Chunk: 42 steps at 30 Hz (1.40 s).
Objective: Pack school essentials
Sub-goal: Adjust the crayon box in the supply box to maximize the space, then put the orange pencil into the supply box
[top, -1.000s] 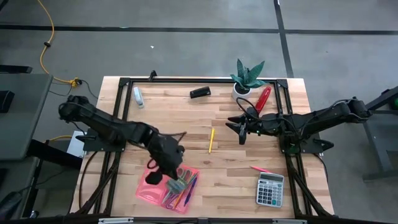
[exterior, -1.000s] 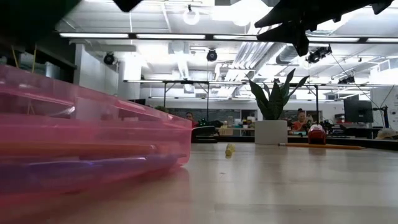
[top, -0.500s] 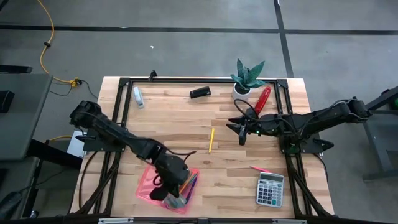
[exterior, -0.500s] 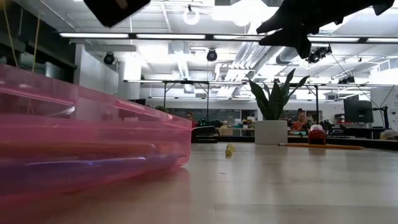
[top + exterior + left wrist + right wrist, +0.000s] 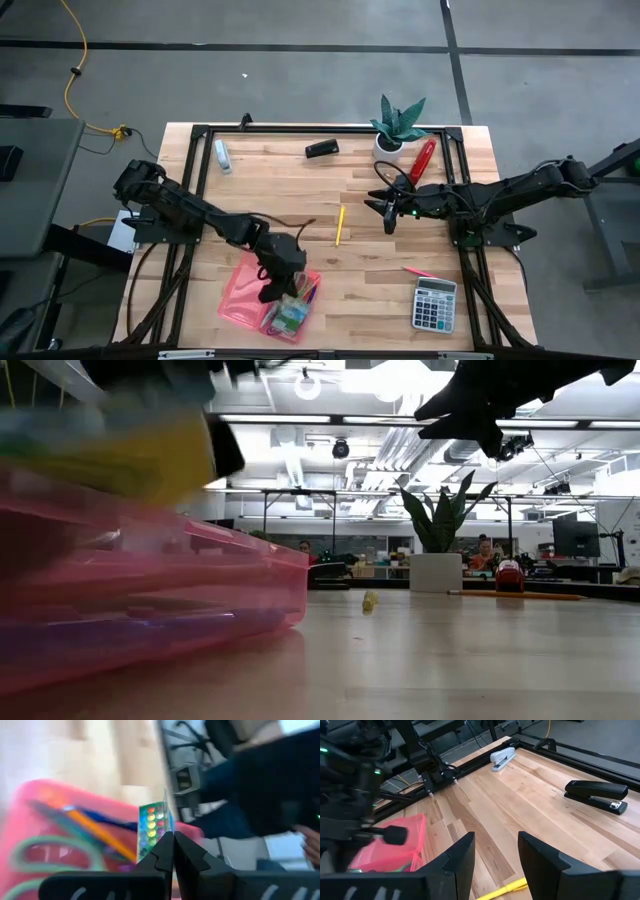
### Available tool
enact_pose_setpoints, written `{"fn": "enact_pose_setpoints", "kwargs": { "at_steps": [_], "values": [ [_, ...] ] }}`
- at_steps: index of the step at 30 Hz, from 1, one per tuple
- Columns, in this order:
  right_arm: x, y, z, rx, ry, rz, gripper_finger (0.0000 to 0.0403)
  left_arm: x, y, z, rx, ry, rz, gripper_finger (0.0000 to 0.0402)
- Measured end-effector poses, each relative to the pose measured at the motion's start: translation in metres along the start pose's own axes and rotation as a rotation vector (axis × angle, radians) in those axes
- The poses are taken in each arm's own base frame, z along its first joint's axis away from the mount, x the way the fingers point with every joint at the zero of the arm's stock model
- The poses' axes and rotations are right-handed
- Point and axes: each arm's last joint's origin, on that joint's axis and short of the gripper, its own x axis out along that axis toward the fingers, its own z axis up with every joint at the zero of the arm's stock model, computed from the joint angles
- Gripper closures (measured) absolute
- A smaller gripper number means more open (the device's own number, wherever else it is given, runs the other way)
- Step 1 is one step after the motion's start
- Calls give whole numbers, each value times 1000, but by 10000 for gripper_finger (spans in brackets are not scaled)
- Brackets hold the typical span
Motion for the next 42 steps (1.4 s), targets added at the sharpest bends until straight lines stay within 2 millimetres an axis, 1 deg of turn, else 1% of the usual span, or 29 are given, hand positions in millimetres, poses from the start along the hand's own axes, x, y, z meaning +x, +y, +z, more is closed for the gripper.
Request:
{"fn": "enact_pose_setpoints", "kwargs": {
  "at_steps": [4,8,11,14,19,22,26,30,33,35,36,38,40,42],
  "values": [
    [0,0,0,0,-1,0,261,-5,12,3,-29,-35,97,401],
    [0,0,0,0,-2,-4,261,-10,21,7,-22,-59,130,400],
    [0,0,0,4,-3,-4,261,-13,27,8,-41,-56,151,388],
    [0,0,0,4,-3,-4,261,-16,32,10,-49,-55,157,358],
    [0,0,0,4,-3,-5,261,-24,42,15,-43,-52,121,284],
    [0,0,1,6,-8,-2,261,-47,47,24,-53,-96,80,244],
    [0,2,5,27,-48,19,261,-95,49,37,-23,-238,130,212],
    [0,4,9,47,-90,42,261,-151,42,43,62,-450,311,205],
    [-1,6,12,59,-117,57,261,-189,27,41,118,-631,494,204],
    [-1,7,13,64,-130,64,261,-209,14,39,158,-750,593,204],
    [-1,7,14,64,-132,65,261,-217,7,36,173,-801,630,204],
    [-1,7,14,62,-135,66,261,-227,-2,27,205,-912,672,204],
    [-1,7,14,61,-135,66,261,-228,-3,14,221,-1022,674,204],
    [-1,7,14,60,-135,66,261,-223,2,-1,215,-1108,658,204]
  ]
}}
